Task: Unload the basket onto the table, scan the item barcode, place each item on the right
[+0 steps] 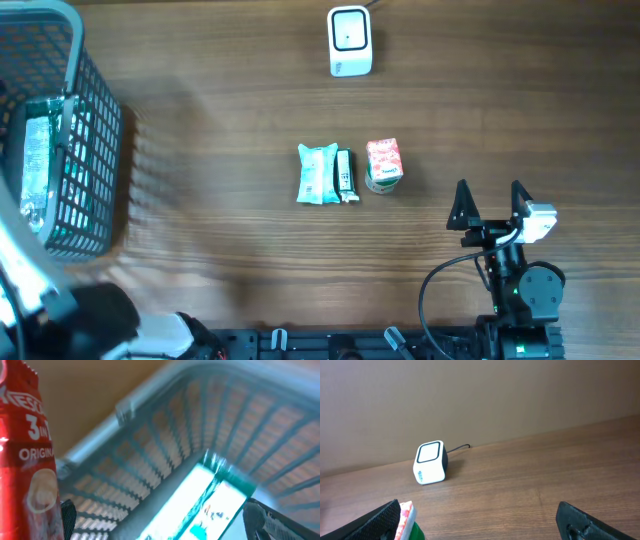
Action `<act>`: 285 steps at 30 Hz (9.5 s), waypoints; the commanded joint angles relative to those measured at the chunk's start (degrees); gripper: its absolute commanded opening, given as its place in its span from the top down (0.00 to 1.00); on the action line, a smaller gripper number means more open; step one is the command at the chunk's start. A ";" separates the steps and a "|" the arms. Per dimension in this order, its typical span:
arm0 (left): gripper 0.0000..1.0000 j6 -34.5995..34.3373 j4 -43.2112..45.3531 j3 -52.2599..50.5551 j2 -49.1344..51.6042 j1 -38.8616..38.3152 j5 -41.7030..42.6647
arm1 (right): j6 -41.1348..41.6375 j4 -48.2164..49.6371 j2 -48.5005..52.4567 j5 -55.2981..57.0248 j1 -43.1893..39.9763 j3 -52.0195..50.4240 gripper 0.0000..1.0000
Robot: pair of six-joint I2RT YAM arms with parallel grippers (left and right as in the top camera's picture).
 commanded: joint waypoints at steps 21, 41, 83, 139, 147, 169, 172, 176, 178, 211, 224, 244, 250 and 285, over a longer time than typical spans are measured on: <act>0.00 26.40 -4.74 -3.08 30.73 3.06 28.35 | 0.20 0.15 -0.46 0.13 0.44 -0.07 0.00; 0.94 20.06 0.24 -10.25 38.75 2.89 25.29 | 0.22 0.15 -0.46 0.13 0.44 -0.07 0.00; 0.96 -21.18 -21.49 -8.37 -8.44 -45.72 23.43 | 0.22 0.15 -0.46 0.13 0.44 -0.07 0.00; 0.78 -30.40 6.54 -32.96 6.73 -53.53 21.05 | 0.22 0.15 0.46 0.13 0.46 -0.07 0.00; 0.44 -30.40 6.86 -32.96 6.71 -53.53 22.01 | 1.84 1.77 0.46 0.33 0.44 -0.07 0.00; 0.53 -30.88 6.95 -28.00 -5.18 -52.89 47.30 | 3.39 -24.65 37.46 -24.98 0.44 48.37 0.00; 0.51 -30.88 7.19 -28.00 -5.18 -50.47 59.84 | 6.58 -24.61 44.24 -34.23 0.44 53.48 0.00; 0.49 -30.86 8.28 -28.00 -5.18 -47.19 69.99 | 10.73 -24.17 50.29 -50.21 0.66 53.90 0.24; 0.47 -30.95 9.09 -28.00 -5.18 -45.66 73.83 | 10.54 -26.14 53.31 -52.06 1.29 53.90 0.34; 0.68 -36.46 11.45 -28.00 -5.09 -44.46 78.29 | 40.85 19.34 86.29 -48.78 30.84 53.90 0.57; 0.68 -36.41 11.52 -28.00 -5.09 -44.48 78.34 | 45.35 22.40 86.33 -47.93 31.65 53.90 0.70; 0.62 -33.20 11.41 -28.00 -5.09 -40.46 60.94 | 36.98 5.46 86.33 -38.42 31.69 53.64 0.96; 0.50 -29.07 6.71 -28.00 -5.09 -37.57 50.10 | 31.39 -2.58 86.36 -34.03 31.71 53.62 0.96; 0.00 -21.42 -6.82 -28.17 -4.96 -38.51 17.44 | 3.08 -66.29 94.75 2.19 25.44 89.90 0.00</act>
